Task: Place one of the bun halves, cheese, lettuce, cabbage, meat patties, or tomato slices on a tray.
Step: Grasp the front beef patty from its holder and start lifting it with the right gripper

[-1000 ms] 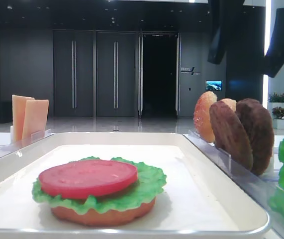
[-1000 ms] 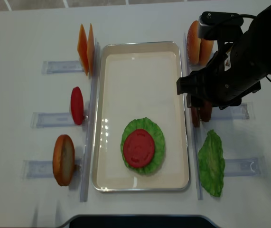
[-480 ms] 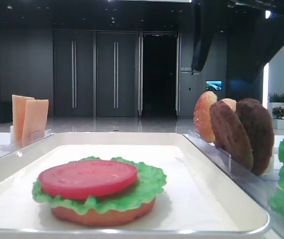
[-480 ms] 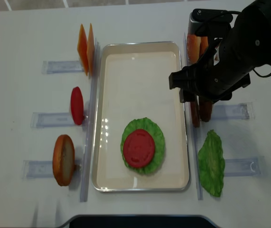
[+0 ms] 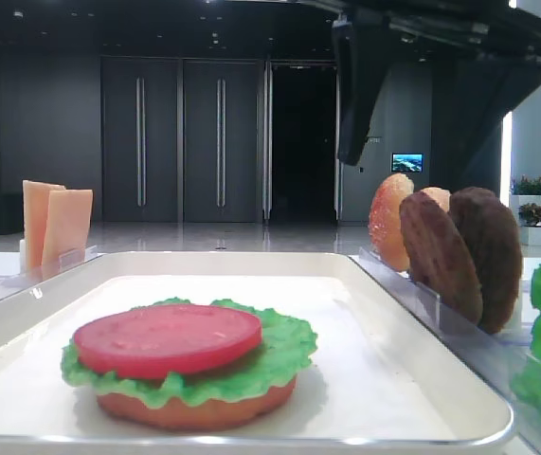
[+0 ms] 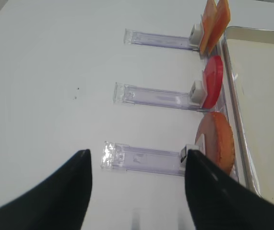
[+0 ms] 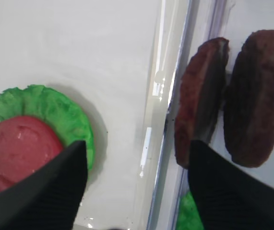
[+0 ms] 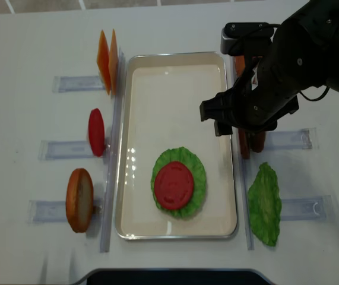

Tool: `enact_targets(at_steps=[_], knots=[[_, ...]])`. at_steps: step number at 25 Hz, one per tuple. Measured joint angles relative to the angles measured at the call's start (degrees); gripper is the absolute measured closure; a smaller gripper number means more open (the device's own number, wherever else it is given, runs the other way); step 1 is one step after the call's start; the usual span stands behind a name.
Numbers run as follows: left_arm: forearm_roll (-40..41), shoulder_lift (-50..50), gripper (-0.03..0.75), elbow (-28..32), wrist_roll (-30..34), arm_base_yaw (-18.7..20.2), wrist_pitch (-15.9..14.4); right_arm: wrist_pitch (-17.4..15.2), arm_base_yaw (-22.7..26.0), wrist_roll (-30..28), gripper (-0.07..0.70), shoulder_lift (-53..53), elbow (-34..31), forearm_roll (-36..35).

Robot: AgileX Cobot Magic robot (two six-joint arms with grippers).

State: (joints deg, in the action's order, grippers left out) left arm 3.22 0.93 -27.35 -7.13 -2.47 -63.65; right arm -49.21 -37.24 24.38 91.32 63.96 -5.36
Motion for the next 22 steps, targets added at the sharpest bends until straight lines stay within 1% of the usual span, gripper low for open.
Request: enact_targets(at_steps=[6,14,22], knots=[[0.0,0.0,0.244,0.0,0.0,0.0,0.0,0.0,0.0,0.3,0.171,1.4,0.1,1.8],[0.0,0.0,0.244,0.0,0.0,0.0,0.0,0.1,0.0,2.8,0.171,3.1,0.1,5.4],[0.0,0.0,0.244,0.0,0.0,0.0,0.0,1.8,0.0,3.3,0.174,4.4,0.1,6.3]])
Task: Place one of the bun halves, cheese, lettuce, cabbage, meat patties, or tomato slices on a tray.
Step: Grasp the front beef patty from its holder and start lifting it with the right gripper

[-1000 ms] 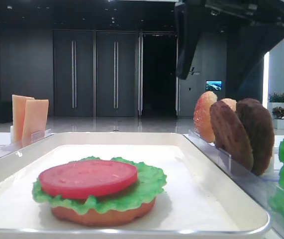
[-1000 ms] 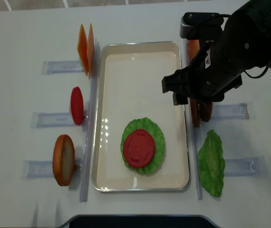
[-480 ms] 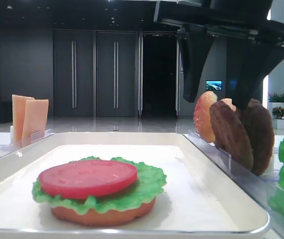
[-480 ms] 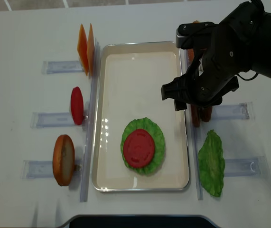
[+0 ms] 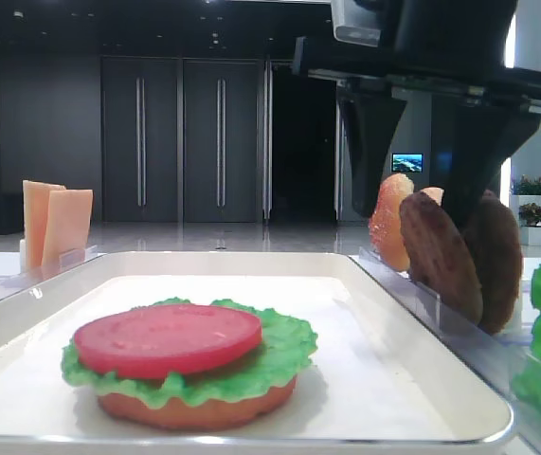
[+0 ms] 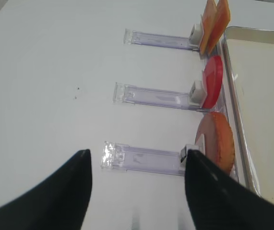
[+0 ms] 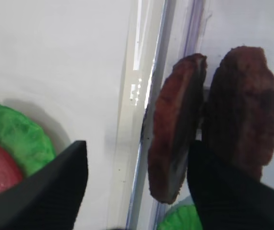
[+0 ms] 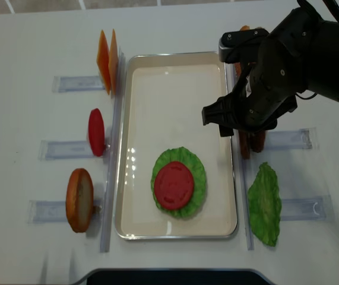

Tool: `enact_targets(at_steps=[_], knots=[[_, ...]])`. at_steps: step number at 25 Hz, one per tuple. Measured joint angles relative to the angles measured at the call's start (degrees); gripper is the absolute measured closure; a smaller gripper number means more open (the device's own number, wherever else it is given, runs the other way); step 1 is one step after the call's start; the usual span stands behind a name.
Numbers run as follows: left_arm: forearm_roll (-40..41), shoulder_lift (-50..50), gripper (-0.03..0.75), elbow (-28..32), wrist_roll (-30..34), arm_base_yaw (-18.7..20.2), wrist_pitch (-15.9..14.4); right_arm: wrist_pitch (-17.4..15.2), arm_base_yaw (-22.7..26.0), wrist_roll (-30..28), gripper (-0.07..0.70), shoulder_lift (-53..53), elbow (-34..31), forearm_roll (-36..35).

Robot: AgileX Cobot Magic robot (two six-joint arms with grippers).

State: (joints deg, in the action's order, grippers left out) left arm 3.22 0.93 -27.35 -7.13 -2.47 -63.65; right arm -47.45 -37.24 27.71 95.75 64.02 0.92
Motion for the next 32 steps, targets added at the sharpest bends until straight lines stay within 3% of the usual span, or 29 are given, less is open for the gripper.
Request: enact_targets(at_steps=[11,24,32], knots=[[0.0,0.0,0.244,0.0,0.0,0.0,0.0,0.8,0.0,1.3,0.233,2.4,0.0,4.2],[0.0,0.0,0.244,0.0,0.0,0.0,0.0,1.1,0.0,1.5,0.455,2.4,0.0,5.6],[0.0,0.0,0.244,0.0,0.0,0.0,0.0,0.8,0.0,1.5,0.456,2.4,0.0,5.9]])
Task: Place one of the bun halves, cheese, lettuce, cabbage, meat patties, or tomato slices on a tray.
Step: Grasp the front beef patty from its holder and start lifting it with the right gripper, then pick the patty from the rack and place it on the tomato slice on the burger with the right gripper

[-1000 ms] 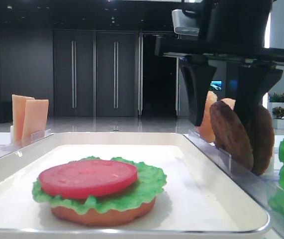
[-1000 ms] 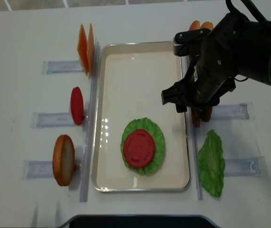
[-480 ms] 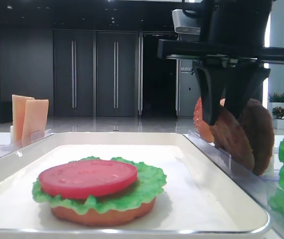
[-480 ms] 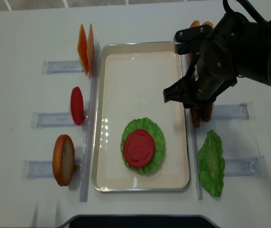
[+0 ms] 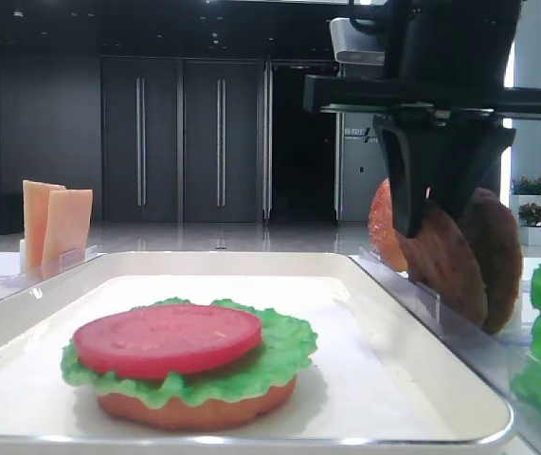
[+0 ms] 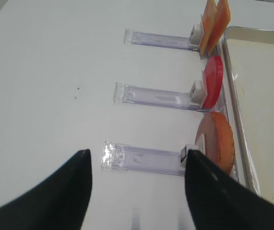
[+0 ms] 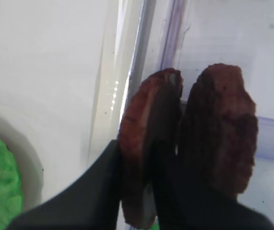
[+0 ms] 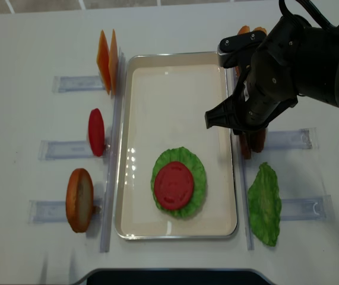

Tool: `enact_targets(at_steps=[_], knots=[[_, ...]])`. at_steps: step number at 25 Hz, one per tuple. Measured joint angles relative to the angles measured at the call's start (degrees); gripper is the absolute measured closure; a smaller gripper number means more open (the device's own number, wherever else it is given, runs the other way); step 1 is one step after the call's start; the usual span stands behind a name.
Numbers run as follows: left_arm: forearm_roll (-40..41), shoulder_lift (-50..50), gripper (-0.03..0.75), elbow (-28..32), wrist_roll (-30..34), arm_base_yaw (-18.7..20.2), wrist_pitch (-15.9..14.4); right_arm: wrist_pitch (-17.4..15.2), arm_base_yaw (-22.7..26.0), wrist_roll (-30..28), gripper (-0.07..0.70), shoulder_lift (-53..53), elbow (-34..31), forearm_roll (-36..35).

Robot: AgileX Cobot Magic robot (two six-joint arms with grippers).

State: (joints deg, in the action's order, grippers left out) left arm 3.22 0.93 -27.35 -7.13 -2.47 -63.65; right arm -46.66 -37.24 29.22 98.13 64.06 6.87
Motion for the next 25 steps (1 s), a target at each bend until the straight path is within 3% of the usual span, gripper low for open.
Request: enact_targets(at_steps=[18,25], knots=[[0.0,0.0,0.244,0.0,0.0,0.0,0.0,-4.5,-0.2,-0.7,0.483,-10.1,0.0,-3.1],[0.0,0.0,0.244,0.0,0.0,0.0,0.0,-5.3,-0.7,-2.7,0.483,-18.1,0.0,-8.2]])
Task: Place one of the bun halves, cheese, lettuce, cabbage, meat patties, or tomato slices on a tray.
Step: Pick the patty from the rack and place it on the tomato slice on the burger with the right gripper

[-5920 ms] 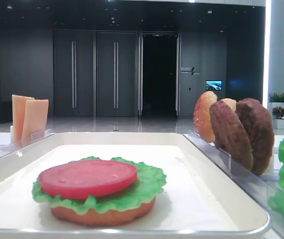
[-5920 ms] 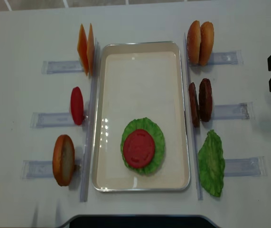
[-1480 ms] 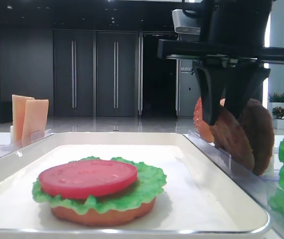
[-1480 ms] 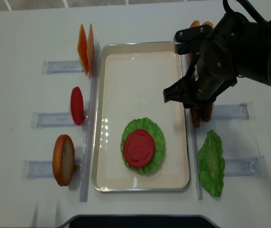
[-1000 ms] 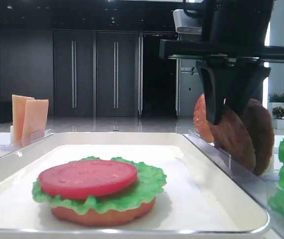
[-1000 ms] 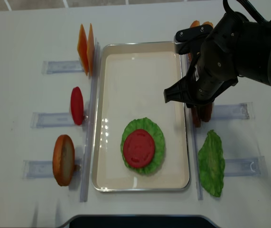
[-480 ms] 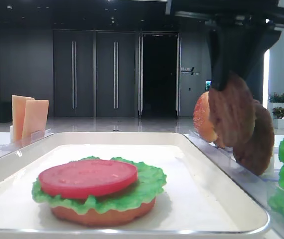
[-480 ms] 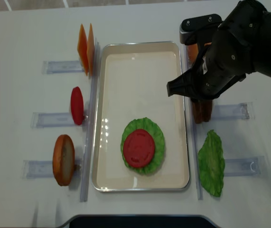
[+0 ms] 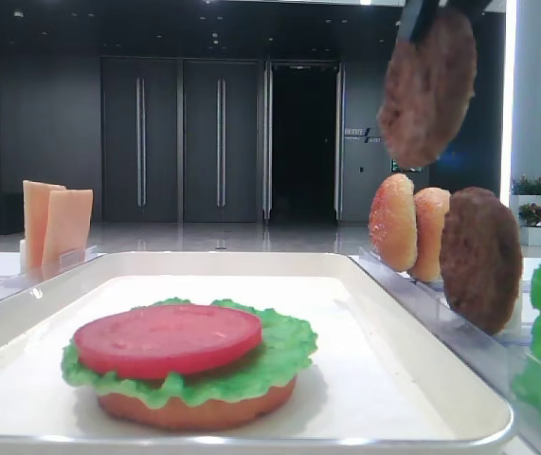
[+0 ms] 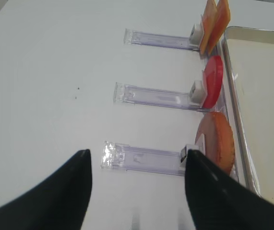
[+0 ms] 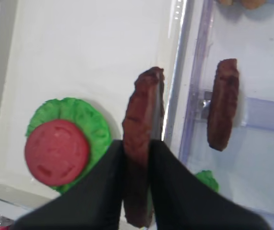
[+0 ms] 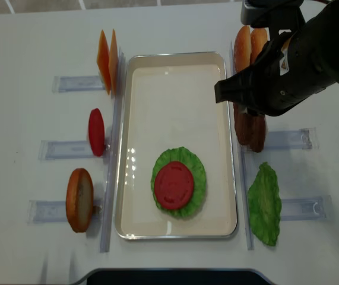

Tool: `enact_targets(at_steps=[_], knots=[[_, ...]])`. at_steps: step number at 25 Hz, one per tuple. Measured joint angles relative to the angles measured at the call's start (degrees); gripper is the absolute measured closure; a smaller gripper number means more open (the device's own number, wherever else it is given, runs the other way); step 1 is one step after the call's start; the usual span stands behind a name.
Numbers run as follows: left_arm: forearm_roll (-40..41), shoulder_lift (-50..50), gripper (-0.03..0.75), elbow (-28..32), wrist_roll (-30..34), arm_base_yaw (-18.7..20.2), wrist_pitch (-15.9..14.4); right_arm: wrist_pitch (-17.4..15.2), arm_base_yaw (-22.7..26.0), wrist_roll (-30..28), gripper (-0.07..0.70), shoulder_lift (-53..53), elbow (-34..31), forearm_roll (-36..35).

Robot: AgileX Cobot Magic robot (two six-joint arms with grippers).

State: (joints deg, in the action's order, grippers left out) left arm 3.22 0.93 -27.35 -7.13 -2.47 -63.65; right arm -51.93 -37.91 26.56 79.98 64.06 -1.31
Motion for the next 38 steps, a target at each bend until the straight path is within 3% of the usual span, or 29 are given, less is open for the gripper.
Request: enact_targets(at_steps=[5,13,19,23,26,30,35,38], knots=[[0.0,0.0,0.244,0.0,0.0,0.0,0.0,1.0,0.0,-4.6,0.483,-5.2,-1.3,-8.1],[0.0,0.0,0.244,0.0,0.0,0.0,0.0,8.6,-0.1,-14.0,0.483,-13.5,-11.0,-22.3],[0.0,0.0,0.244,0.0,0.0,0.0,0.0,16.0,-0.1,-21.1,0.483,-14.9,-20.7,-33.3],[0.0,0.0,0.244,0.0,0.0,0.0,0.0,22.6,-2.1,-29.5,0.483,-14.9,-26.4,-42.9],[0.0,0.0,0.244,0.0,0.0,0.0,0.0,25.7,-3.7,-35.8,0.483,-14.4,-27.9,-48.7],[0.0,0.0,0.244,0.0,0.0,0.0,0.0,26.4,-4.0,-44.9,0.483,-11.4,-28.1,-56.9],[0.0,0.0,0.244,0.0,0.0,0.0,0.0,26.5,-4.0,-61.8,0.483,-6.1,-28.1,-71.7],[0.0,0.0,0.244,0.0,0.0,0.0,0.0,24.9,-4.0,-71.5,0.483,-3.2,-28.1,-80.4]])
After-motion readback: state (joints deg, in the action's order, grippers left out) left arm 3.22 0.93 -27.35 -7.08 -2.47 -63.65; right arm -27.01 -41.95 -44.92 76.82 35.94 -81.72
